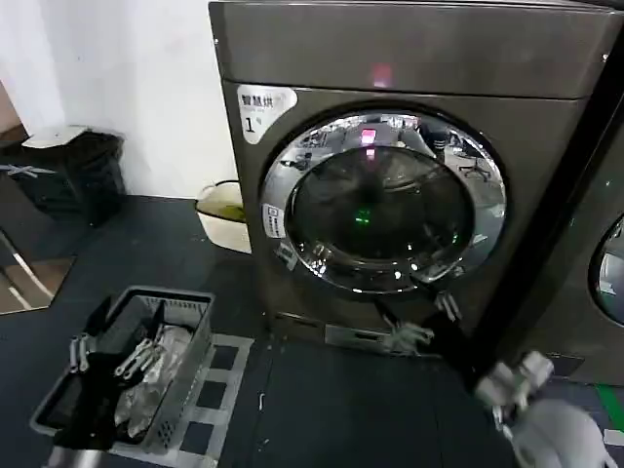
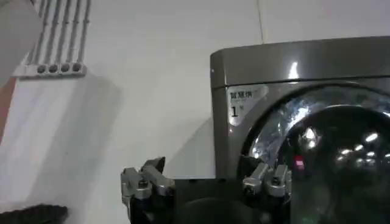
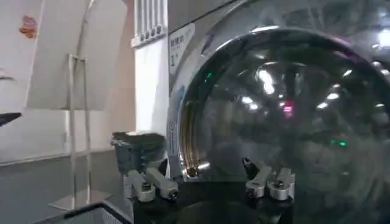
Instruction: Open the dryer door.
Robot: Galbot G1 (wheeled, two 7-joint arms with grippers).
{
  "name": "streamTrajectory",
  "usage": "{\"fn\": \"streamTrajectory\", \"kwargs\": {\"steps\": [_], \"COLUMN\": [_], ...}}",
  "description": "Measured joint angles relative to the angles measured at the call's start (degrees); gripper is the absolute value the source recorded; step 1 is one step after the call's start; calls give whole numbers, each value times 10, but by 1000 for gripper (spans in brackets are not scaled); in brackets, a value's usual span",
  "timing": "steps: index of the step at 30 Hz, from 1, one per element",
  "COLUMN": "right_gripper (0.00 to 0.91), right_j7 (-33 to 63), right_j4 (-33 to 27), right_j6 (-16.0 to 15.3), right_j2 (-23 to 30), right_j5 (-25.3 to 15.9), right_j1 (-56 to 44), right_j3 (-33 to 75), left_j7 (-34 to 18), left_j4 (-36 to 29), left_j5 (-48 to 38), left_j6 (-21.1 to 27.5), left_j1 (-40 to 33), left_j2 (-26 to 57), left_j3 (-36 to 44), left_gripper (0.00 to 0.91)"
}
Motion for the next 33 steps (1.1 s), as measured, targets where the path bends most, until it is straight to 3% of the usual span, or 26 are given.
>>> {"fn": "streamTrajectory", "kwargs": {"steps": [13, 20, 33], "right_gripper": [907, 907, 907], "right_j7": [-16, -26, -32], "right_j4": [-146, -200, -305], "right_j6": [-4, -11, -3], "right_j2": [50, 90, 155], "right_j5": [-21, -42, -42], "right_j1": [199, 259, 346], "right_j3": [-165, -226, -289], "left_j7": [-2, 1, 23], "left_j4": [6, 4, -3], "left_j5": [2, 0, 0], "left_j6": [7, 9, 25], "left_j1": [-3, 0, 8], "left_j2": [11, 8, 5], "left_j3": [-4, -4, -8], "left_gripper": [907, 907, 907]}}
